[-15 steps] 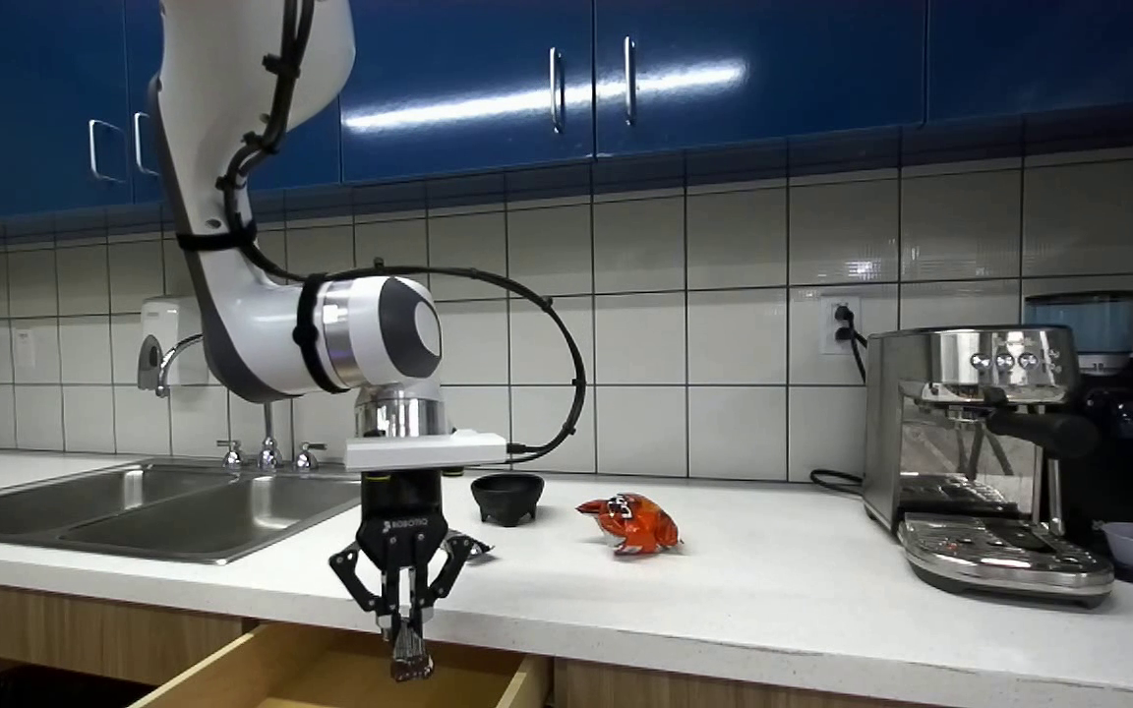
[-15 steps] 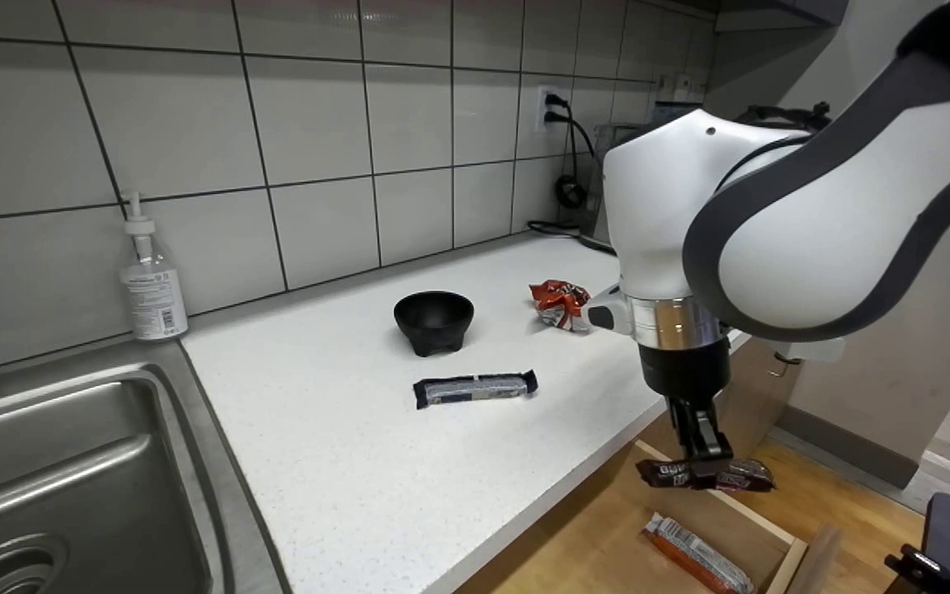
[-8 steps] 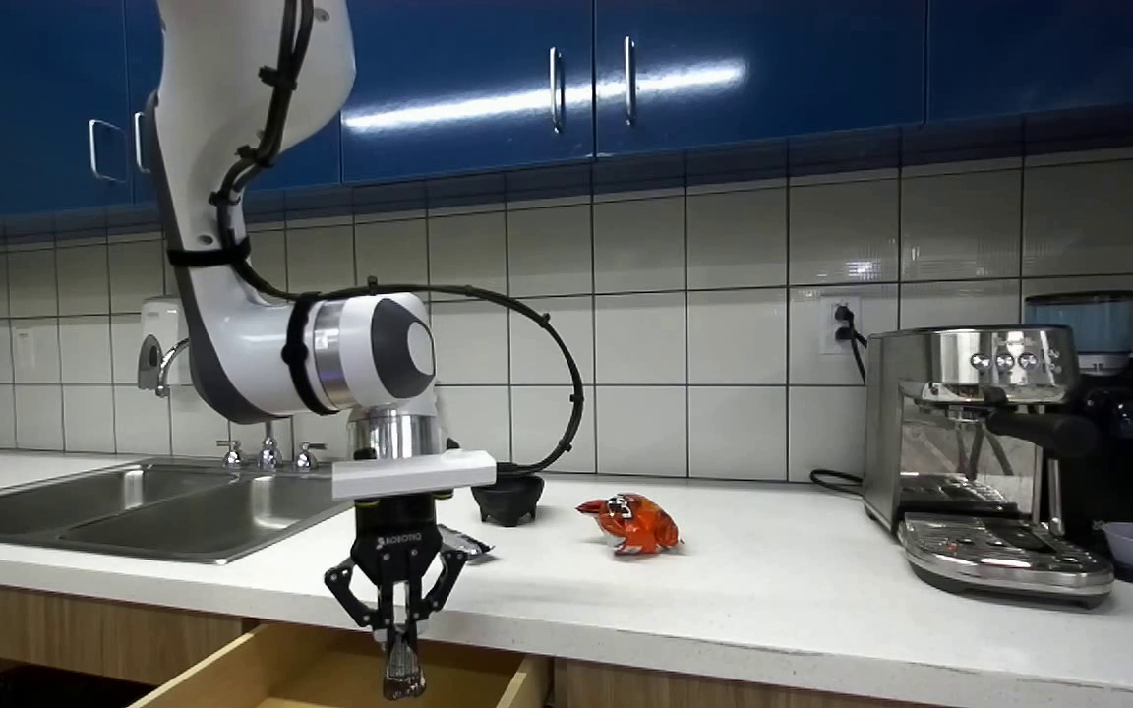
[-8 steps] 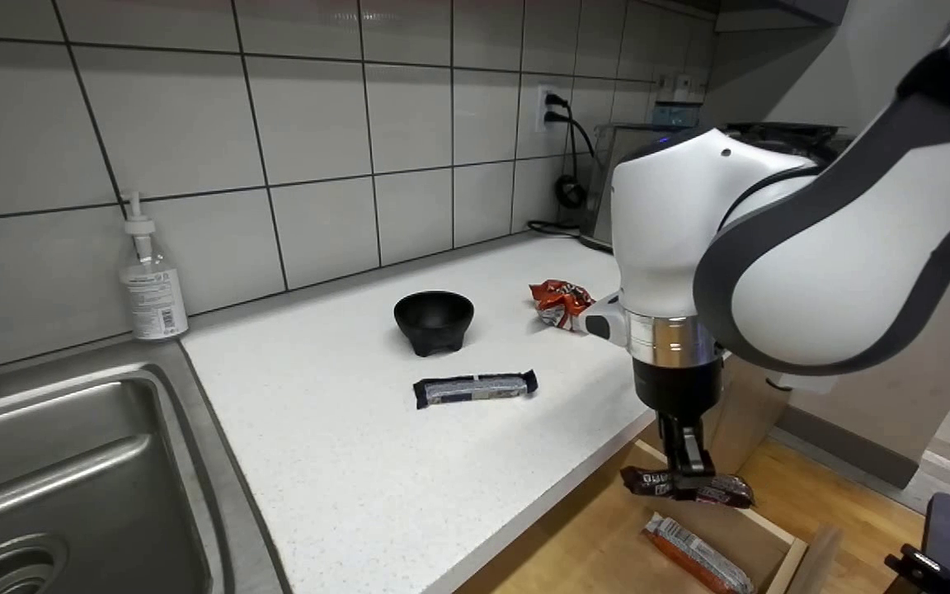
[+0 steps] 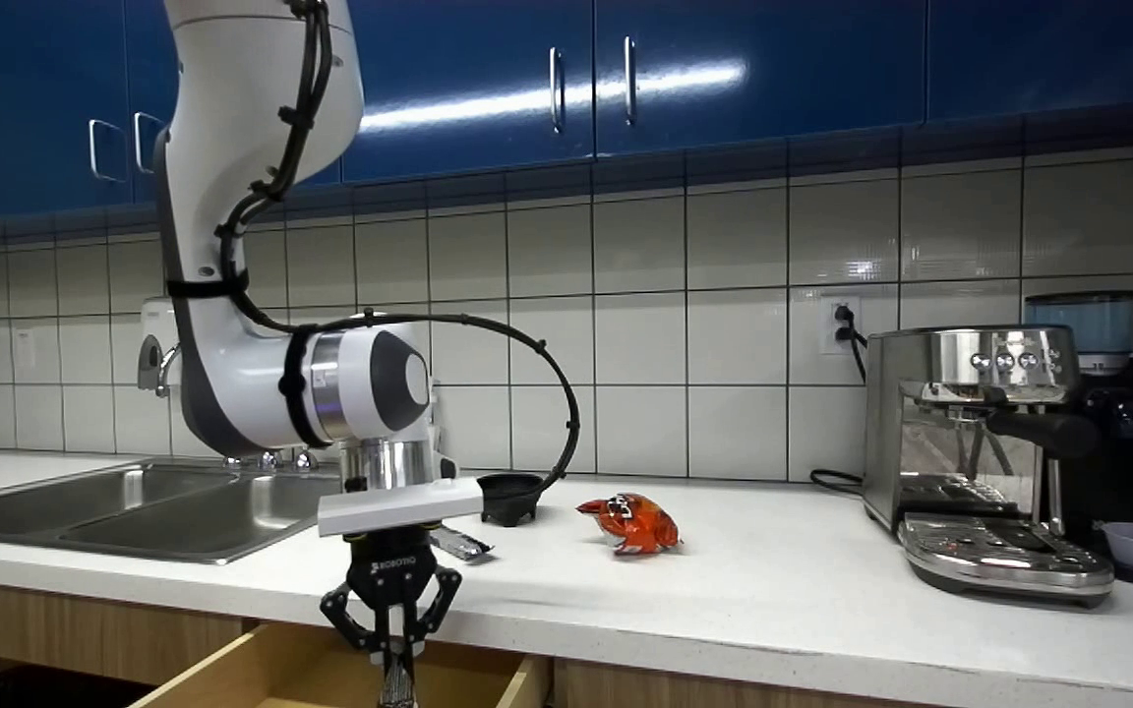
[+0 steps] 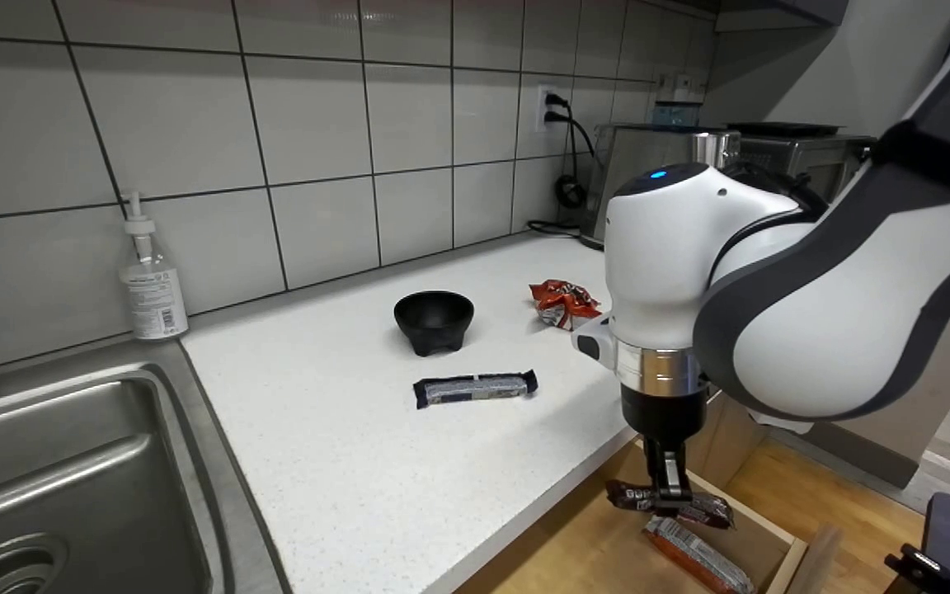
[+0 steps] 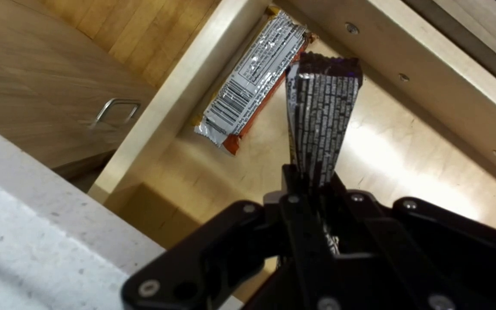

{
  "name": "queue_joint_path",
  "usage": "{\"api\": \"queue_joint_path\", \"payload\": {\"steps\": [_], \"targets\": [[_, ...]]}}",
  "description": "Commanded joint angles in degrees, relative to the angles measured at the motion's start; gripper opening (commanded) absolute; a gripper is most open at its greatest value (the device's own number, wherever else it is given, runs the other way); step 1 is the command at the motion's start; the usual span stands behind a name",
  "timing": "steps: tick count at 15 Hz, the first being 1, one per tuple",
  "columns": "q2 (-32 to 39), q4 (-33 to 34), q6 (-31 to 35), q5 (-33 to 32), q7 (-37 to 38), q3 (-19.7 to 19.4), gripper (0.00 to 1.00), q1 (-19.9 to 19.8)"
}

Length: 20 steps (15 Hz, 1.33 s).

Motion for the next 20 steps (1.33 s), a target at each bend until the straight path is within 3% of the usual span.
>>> {"api": "queue_joint_path", "payload": {"steps": [1, 2, 3, 4, 11, 13, 20], "targets": [[1.31, 1.11, 0.93, -2.67, 3.56, -0.88, 0.04, 0.48], [1.5, 1.2, 0.91, -2.92, 3.85, -0.99, 0.04, 0.51], [1.53, 1.17, 1.19, -3.49, 4.38, -1.26, 0.3, 0.61], [1.48, 1.11, 1.27, -3.76, 4.53, -1.35, 0.41, 0.56], [-0.58, -0.12, 1.14, -2.78, 2.9, -1.07, 0.94, -0.45], [-1.86, -0.67, 0.89, -2.08, 1.76, -0.64, 1.0, -0.83], [-5.03, 0.79, -3.69, -1.54, -0.43, -0.32, 1.0, -0.88]]}}
